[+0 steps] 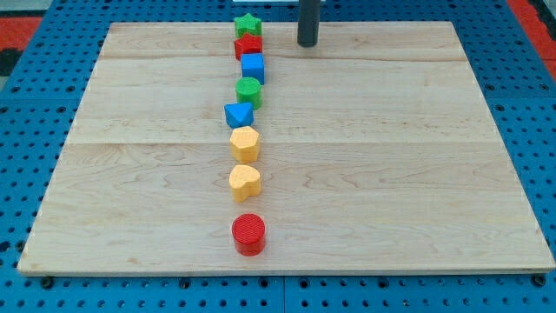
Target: Push the green star towards the top left
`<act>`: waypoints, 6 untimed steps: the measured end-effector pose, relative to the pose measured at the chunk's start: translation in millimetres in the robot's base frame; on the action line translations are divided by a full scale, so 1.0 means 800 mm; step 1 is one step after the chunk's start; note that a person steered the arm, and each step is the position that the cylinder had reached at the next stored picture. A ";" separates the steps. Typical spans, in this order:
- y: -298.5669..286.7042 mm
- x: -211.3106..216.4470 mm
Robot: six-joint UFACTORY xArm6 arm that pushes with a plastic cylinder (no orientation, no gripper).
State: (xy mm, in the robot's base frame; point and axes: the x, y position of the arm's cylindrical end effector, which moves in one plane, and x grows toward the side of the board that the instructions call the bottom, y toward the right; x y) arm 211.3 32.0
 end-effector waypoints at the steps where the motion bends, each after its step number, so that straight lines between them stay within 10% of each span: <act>1: -0.059 -0.023; 6: -0.195 0.032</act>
